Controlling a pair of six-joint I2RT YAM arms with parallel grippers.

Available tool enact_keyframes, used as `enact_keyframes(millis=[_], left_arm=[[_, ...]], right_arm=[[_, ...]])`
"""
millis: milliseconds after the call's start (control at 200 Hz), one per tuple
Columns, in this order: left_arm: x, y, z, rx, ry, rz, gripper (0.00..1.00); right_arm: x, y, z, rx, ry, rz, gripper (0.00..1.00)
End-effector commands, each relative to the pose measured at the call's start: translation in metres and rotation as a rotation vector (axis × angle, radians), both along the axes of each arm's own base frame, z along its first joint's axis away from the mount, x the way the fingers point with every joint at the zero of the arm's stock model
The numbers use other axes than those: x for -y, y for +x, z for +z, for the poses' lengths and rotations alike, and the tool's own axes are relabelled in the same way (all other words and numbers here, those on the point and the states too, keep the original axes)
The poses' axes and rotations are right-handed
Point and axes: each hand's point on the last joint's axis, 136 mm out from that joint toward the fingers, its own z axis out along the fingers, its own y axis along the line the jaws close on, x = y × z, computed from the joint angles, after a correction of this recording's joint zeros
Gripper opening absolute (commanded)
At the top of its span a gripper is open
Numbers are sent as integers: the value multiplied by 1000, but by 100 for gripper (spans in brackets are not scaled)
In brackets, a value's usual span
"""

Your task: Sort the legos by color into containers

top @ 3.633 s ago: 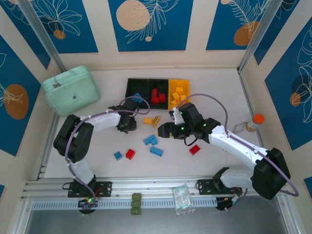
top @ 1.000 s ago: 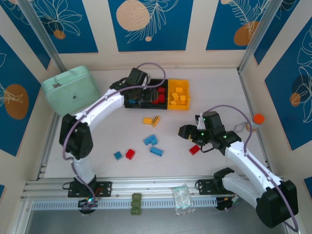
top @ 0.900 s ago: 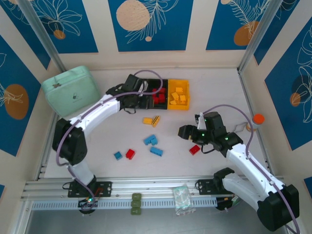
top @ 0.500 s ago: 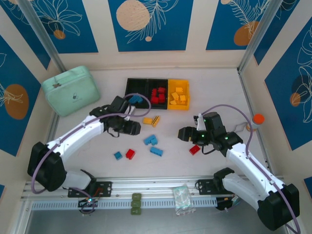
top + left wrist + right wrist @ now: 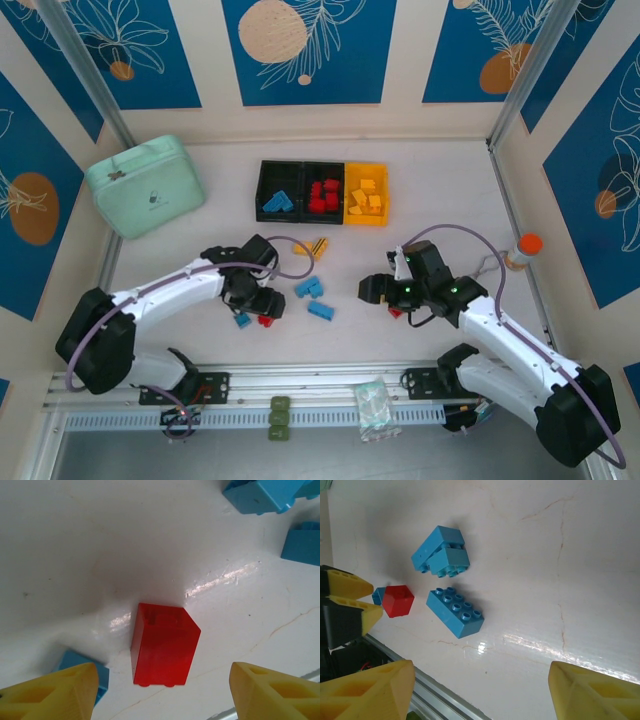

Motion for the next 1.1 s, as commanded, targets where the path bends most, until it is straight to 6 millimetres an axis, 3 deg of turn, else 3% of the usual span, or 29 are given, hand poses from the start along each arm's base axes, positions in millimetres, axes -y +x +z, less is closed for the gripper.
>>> enact_keyframes(millis=[0, 215, 300, 430, 555, 745, 1096], left_arm=[[-1, 0, -12, -8, 37, 12, 69], [2, -4, -30, -35, 72, 15, 58], [5, -1, -28, -19, 67, 19, 51], [8, 2, -22, -7, 58, 22, 34], [12, 8, -11, 19, 50, 22, 26], [28, 38, 20, 117, 4, 33, 24], [76, 117, 70, 239, -97, 49, 24]], right_arm=[[0, 1, 1, 7, 1, -17, 71], [1, 2, -3, 7, 3, -27, 71], [1, 2, -4, 5, 1, -31, 71], [1, 3, -4, 6, 0, -32, 71], [1, 4, -3, 13, 3, -33, 71], [0, 9, 1, 25, 13, -34, 71], [-5, 18, 14, 65, 42, -35, 71]])
